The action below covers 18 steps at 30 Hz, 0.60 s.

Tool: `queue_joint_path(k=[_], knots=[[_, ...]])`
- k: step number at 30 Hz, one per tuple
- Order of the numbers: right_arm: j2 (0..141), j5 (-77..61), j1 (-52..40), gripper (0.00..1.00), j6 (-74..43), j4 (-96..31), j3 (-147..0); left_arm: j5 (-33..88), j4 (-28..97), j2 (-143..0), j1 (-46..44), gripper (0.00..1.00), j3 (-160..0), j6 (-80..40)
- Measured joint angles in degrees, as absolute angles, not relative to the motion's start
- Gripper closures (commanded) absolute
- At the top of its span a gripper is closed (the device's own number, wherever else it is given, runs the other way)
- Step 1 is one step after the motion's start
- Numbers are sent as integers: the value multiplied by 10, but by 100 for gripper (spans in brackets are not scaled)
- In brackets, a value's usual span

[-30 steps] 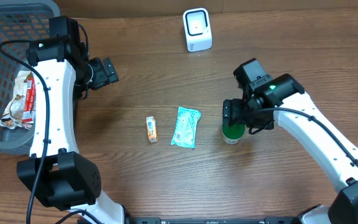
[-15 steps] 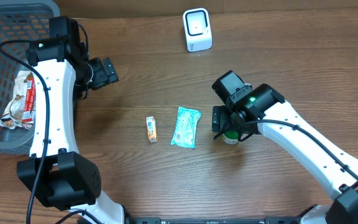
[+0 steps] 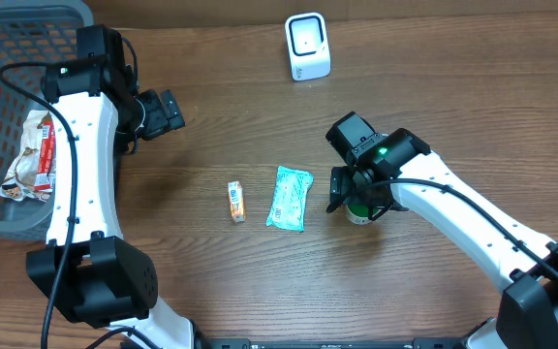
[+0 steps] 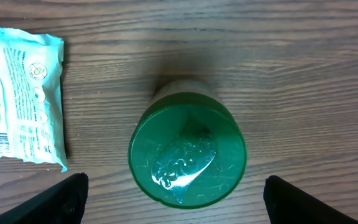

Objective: Scan the item barcode

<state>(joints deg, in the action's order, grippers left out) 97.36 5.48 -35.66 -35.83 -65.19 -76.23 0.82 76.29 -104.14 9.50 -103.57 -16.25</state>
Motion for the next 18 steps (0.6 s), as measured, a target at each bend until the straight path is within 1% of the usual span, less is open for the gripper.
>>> queue_joint_path(k=[18], knots=[[974, 67, -356, 7, -358, -636, -756, 8, 763, -1041, 95, 0, -1036, -163]])
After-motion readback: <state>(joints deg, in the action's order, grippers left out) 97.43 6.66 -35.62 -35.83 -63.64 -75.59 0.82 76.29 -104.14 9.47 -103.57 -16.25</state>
